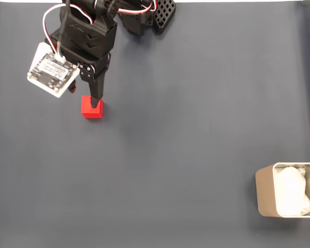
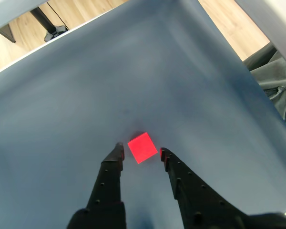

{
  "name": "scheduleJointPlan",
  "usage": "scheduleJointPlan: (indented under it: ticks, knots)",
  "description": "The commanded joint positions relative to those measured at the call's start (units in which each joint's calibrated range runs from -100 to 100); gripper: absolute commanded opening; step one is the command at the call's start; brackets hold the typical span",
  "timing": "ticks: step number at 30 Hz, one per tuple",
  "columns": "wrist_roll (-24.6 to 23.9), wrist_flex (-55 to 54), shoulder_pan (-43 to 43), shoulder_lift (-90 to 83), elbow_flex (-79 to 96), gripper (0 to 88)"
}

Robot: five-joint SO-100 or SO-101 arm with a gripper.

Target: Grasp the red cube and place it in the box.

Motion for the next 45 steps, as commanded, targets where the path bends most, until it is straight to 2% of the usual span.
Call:
scheduleJointPlan:
  ticks: [1, 8, 27, 45]
  knots:
    - [1.2, -5.1, 0.8, -0.2, 2.5, 21.5]
    - [2.0, -13.4, 0.9, -1.3, 9.7, 25.1]
    - [4.1, -26.1, 2.4, -4.2, 25.2, 29.0]
    - [4.6, -34.0, 2.7, -0.2, 28.9, 31.3]
